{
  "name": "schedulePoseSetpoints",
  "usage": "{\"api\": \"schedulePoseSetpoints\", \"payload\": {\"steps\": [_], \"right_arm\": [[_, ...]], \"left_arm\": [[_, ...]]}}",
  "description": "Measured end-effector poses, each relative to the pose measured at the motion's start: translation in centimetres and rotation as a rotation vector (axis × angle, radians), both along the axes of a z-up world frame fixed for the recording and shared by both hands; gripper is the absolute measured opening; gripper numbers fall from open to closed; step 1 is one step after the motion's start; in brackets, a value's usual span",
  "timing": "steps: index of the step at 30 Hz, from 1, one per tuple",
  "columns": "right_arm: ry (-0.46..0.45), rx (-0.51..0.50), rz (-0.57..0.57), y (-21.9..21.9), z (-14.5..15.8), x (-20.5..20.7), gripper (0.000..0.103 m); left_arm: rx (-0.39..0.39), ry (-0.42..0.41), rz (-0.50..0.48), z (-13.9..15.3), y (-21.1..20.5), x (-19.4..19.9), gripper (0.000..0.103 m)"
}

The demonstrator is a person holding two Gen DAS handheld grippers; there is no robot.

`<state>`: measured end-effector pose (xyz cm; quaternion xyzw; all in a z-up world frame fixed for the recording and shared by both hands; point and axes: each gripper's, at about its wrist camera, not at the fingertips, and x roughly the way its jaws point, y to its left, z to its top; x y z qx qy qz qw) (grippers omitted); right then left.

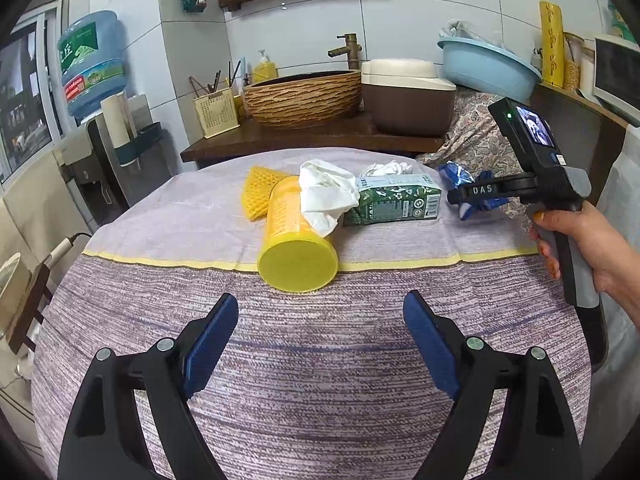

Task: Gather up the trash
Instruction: 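Move both tools back to the table and grasp the blue-silver snack wrapper with the right tool, then grasp the white tissue with the left tool while the right tool holds the wrapper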

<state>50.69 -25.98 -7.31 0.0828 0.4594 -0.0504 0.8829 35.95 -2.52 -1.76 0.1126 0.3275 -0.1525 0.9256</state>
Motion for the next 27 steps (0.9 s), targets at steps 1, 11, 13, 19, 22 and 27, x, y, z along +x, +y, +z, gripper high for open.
{"api": "schedulePoseSetpoints", "payload": {"steps": [1,11,13,19,22,27], "right_arm": [[0.007,-0.012,0.006,0.1,-0.2,0.1,0.074],[-0.094,-0.113,0.084,0.5,1.4,-2.4,0.032],[-0.117,-0.115,0.097,0.5,1.9,-3.2,0.032],[-0.153,-0.105,0.134,0.2,2.7,-5.5,0.032],[-0.163,-0.085,0.144,-0.1,2.8,-6.5,0.032],[-0.183,-0.090,0.154,0.0,3.1,-8.0,0.032]], "left_arm": [[0.001,0.005,0.002,0.1,0.0,0.6,0.083],[0.059,0.072,-0.014,1.1,-2.3,6.8,0.083],[0.097,0.078,-0.021,1.0,-3.4,8.0,0.083],[0.290,0.077,-0.031,-0.6,-6.5,10.0,0.083],[0.362,0.065,-0.025,-1.4,-7.6,10.6,0.083],[0.482,0.036,-0.026,-2.5,-9.0,11.3,0.063]]}}
